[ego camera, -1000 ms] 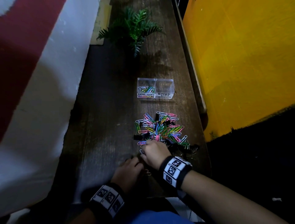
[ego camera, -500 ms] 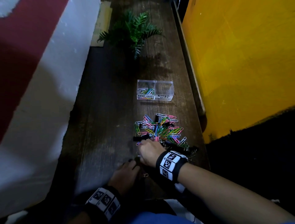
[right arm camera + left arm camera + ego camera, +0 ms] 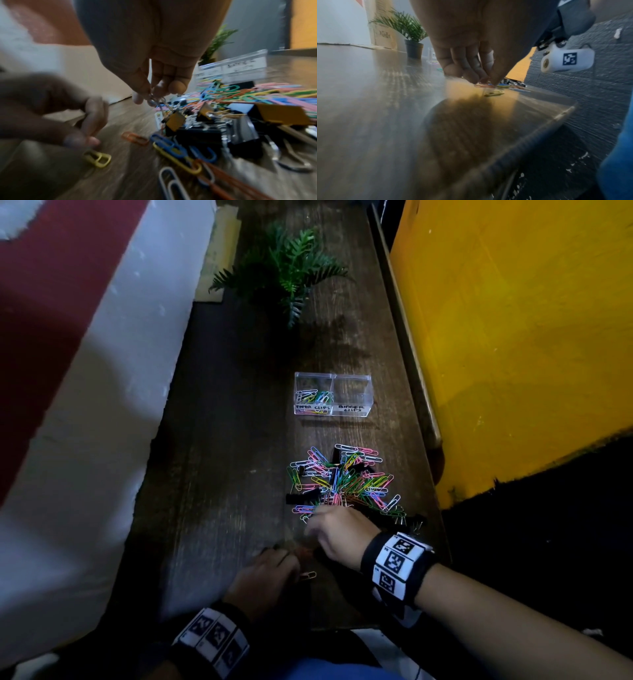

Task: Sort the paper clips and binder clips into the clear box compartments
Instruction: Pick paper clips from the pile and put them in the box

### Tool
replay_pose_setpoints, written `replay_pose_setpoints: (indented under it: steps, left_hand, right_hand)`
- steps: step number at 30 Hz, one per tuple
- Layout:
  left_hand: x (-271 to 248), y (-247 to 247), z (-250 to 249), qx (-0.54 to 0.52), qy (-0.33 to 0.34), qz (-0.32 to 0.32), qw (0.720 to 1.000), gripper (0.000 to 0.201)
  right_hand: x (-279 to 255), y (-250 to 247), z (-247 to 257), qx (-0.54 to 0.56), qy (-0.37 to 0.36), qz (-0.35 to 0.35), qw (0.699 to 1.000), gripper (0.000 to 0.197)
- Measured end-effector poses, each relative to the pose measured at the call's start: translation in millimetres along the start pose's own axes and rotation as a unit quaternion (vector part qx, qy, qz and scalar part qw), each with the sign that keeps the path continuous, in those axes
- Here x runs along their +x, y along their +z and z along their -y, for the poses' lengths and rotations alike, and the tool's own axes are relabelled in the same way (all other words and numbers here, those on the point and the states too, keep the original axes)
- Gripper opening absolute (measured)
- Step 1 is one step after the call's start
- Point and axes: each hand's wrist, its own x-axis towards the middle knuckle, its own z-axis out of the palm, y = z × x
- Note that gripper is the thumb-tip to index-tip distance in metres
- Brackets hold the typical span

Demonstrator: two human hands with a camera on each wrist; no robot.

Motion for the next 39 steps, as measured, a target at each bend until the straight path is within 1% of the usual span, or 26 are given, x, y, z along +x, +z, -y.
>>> replay_pose_setpoints:
  steps: [2, 3, 6, 8, 10, 12, 14, 15, 17, 18, 20, 21, 23, 24, 25, 27, 29, 30, 31, 32, 34, 36, 38, 39]
  left_hand:
    - [1.7, 2.3, -2.9, 0.012, 0.004, -0.006, 1.000, 0.014]
    - [2.6, 4.3, -2.9, 0.017, 0.004, -0.003, 1.000, 0.015]
    - [3.1, 10.4, -3.4, 0.023, -0.007, 0.009, 1.000, 0.018]
    - [2.2, 12.5, -4.6, 0.017, -0.022, 0.022, 0.999, 0.021]
    - [4.1, 10.1, -4.2, 0.010, -0.028, 0.043, 0.999, 0.020]
    - [9.4, 5.2, -6.0, 0.013, -0.035, 0.063, 0.997, 0.018]
    - [12.6, 3.2, -9.7, 0.025, -0.044, 0.075, 0.996, 0.016]
    - [13.3, 4.0, -9.6, 0.025, -0.052, 0.083, 0.995, 0.019]
    - [13.8, 4.0, -9.2, 0.020, -0.075, 0.107, 0.991, 0.036]
    - [14.0, 3.5, -9.7, 0.013, -0.089, 0.101, 0.991, 0.033]
    - [15.7, 1.0, -12.8, -0.015, -0.120, 0.113, 0.986, 0.014]
    - [16.5, 1.9, -13.7, -0.013, -0.124, 0.124, 0.984, 0.013]
    - [14.3, 5.9, -12.8, 0.001, -0.098, 0.104, 0.990, 0.013]
    - [12.3, 5.7, -12.0, 0.002, -0.087, 0.090, 0.992, 0.012]
    - [12.1, 4.1, -11.1, -0.008, -0.094, 0.086, 0.992, 0.012]
    - [14.0, -3.8, -12.3, -0.029, -0.083, 0.077, 0.993, 0.012]
    - [19.1, -13.6, -14.2, -0.067, -0.094, 0.093, 0.989, 0.008]
    - [23.5, -17.3, -15.8, -0.093, -0.103, 0.094, 0.986, 0.009]
    - [29.2, -21.7, -16.9, -0.133, -0.117, 0.095, 0.980, 0.015]
    - [35.7, -25.1, -15.5, -0.174, -0.125, 0.079, 0.974, 0.017]
    - [59.8, -40.3, -12.8, -0.203, -0.157, 0.017, 0.966, 0.006]
    - [94.8, -60.5, -6.5, -0.195, -0.168, -0.053, 0.965, 0.008]
    - [140.3, -83.6, 2.1, -0.190, -0.198, -0.105, 0.956, 0.006]
    - [164.6, -94.8, 6.1, -0.192, -0.222, -0.119, 0.949, 0.005]
  right_hand:
    - [1.0, 2.7, 2.3, -0.012, -0.015, 0.004, 1.000, 0.029]
    - [2.4, 2.3, 2.8, -0.006, -0.010, 0.002, 1.000, 0.028]
    - [9.3, -3.4, -7.1, 0.043, 0.049, -0.032, 0.997, 0.022]
    - [12.4, -11.4, -14.9, 0.055, 0.079, -0.056, 0.994, 0.019]
    - [14.2, -20.6, -19.0, 0.051, 0.089, -0.054, 0.993, 0.018]
    - [16.1, -27.1, -21.3, 0.085, 0.106, -0.048, 0.990, 0.014]
    - [17.5, -32.2, -23.9, 0.155, 0.127, -0.052, 0.978, 0.015]
    - [17.7, -34.8, -25.3, 0.189, 0.135, -0.057, 0.971, 0.017]
    - [17.4, -39.6, -28.2, 0.250, 0.141, -0.076, 0.955, 0.023]
    - [17.0, -41.4, -30.2, 0.280, 0.145, -0.086, 0.945, 0.025]
    - [15.8, -46.6, -32.9, 0.335, 0.159, -0.099, 0.923, 0.028]
    - [14.8, -49.8, -33.1, 0.361, 0.167, -0.104, 0.912, 0.030]
    - [13.4, -55.1, -33.9, 0.399, 0.179, -0.115, 0.892, 0.031]
    - [13.1, -57.1, -35.2, 0.410, 0.184, -0.122, 0.885, 0.030]
    - [12.6, -59.2, -36.0, 0.415, 0.190, -0.130, 0.880, 0.029]
    - [12.7, -61.2, -39.4, 0.411, 0.202, -0.143, 0.877, 0.027]
    - [13.1, -62.3, -42.8, 0.402, 0.206, -0.152, 0.879, 0.024]
    - [13.6, -62.8, -44.7, 0.400, 0.203, -0.156, 0.880, 0.022]
    - [14.0, -64.1, -45.2, 0.399, 0.199, -0.158, 0.881, 0.021]
    - [15.0, -65.1, -46.2, 0.399, 0.196, -0.160, 0.881, 0.021]
    - [18.3, -68.5, -47.2, 0.400, 0.197, -0.164, 0.880, 0.019]
    - [24.8, -73.2, -49.1, 0.397, 0.211, -0.173, 0.876, 0.014]
    - [34.3, -81.2, -51.6, 0.387, 0.229, -0.169, 0.877, 0.010]
    - [39.8, -86.1, -52.7, 0.384, 0.234, -0.164, 0.878, 0.010]
